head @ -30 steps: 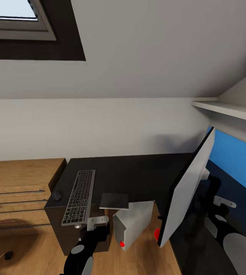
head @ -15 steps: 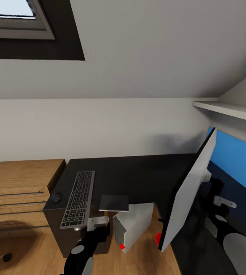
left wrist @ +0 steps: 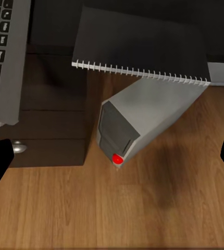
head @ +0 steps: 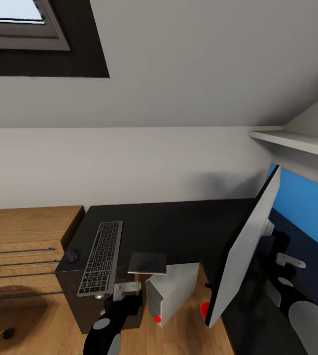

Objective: In the bedroom, organize the workspace by keeping the computer under the desk, ensuring the monitor is on the desk, placing the keyboard on the desk next to the monitor, placing the mouse on the desk next to the keyboard, moving the folder from the swivel chair onto the desk next to the mouse, stacking the notebook on top of the folder with the pen on top of the notebook, and positioning the swivel chair next to the desk.

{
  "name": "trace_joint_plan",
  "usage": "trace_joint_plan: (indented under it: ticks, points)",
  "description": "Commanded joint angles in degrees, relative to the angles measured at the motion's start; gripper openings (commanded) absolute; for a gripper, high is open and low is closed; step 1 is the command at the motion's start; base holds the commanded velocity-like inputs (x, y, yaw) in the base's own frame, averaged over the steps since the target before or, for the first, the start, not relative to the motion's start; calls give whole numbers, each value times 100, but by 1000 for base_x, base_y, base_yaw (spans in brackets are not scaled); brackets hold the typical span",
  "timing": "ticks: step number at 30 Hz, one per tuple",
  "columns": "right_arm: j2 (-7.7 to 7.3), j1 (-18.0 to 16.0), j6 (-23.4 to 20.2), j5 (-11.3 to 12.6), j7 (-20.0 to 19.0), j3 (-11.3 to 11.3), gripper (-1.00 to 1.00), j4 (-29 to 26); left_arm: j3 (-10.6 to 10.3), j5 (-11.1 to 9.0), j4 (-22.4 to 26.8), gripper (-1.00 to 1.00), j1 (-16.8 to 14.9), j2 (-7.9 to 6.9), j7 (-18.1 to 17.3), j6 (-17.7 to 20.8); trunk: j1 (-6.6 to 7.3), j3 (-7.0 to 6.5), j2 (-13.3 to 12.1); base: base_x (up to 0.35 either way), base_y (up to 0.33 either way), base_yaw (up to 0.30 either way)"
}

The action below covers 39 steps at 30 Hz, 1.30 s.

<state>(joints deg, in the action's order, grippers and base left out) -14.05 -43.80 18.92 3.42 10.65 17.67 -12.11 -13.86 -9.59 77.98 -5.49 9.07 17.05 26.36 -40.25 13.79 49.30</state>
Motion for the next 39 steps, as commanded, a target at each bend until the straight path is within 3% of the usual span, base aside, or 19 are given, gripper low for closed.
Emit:
trace_joint_plan:
  ticks: [1, 4, 5, 39]
  points:
    - [-2, -6, 24, 36, 8, -18, 100, 7, -9, -60, 7, 100, -5, -2, 54, 18, -1, 8, 6, 0, 0, 0]
    - [-2, -6, 24, 36, 10, -18, 100, 7, -10, -60, 7, 100, -5, -2, 55, 18, -1, 8, 6, 0, 0, 0]
    - [-2, -6, 24, 36, 12, -18, -100, 7, -11, -60, 7, 100, -5, -2, 55, 18, -1, 8, 6, 0, 0, 0]
    - [-2, -6, 24, 53, 7, -9, -100, 7, -3, -60, -2, 100, -5, -2, 53, 18, -1, 8, 6, 0, 0, 0]
